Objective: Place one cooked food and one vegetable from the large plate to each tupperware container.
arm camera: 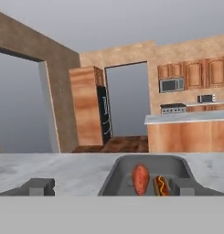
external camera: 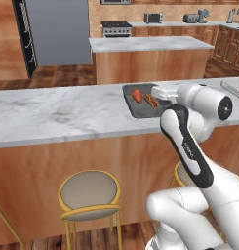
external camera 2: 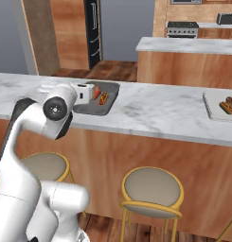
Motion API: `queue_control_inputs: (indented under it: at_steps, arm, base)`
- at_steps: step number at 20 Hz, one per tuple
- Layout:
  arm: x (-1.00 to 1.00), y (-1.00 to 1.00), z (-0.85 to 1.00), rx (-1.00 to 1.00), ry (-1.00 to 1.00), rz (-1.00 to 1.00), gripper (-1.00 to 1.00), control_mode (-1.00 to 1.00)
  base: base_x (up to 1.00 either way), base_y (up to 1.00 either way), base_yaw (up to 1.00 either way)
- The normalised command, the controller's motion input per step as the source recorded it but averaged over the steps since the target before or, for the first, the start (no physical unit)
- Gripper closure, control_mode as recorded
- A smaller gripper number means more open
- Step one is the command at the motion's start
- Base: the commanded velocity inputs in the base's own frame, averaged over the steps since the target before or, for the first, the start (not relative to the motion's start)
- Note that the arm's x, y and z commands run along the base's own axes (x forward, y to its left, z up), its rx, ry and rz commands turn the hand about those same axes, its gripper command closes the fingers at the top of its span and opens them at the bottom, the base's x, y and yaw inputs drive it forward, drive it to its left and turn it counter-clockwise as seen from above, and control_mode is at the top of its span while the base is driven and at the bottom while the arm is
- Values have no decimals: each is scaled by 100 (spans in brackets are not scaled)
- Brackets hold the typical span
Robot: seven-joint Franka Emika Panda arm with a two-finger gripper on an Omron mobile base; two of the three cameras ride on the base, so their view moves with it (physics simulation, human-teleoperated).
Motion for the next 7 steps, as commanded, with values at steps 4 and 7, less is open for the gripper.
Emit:
queue_control_inputs:
  at_steps: [4,7]
  arm:
    - [-40,6,59,0,-30,0,-100,-100]
    - [-36,0,51,0,-23,0,-100,-100]
  base:
    - [0,0,0]
    - [0,0,0]
